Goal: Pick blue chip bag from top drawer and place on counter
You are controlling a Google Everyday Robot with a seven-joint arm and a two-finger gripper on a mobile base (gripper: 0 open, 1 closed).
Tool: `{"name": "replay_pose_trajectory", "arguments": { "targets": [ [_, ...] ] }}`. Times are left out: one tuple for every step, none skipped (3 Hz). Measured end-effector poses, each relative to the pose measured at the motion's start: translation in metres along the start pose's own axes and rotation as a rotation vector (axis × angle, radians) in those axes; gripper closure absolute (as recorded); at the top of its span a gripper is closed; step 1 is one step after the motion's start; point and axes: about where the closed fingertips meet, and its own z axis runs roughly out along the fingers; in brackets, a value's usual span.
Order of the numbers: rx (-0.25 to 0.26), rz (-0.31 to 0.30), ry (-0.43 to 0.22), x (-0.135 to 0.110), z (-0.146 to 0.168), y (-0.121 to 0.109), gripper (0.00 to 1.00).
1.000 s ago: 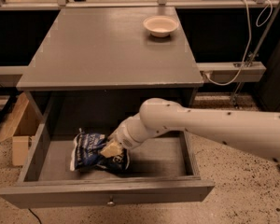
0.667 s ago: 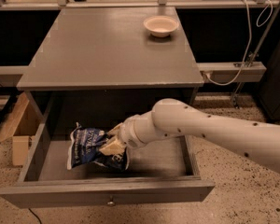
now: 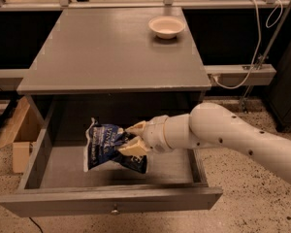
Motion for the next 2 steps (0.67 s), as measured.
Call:
{"name": "replay_pose_trajectory", "arguments": {
  "targets": [
    [0.000, 0.005, 0.002, 0.001, 0.000, 0.000, 1.00],
    [0.033, -0.008, -0.054, -0.022, -0.014, -0.019, 1.00]
  ]
}}
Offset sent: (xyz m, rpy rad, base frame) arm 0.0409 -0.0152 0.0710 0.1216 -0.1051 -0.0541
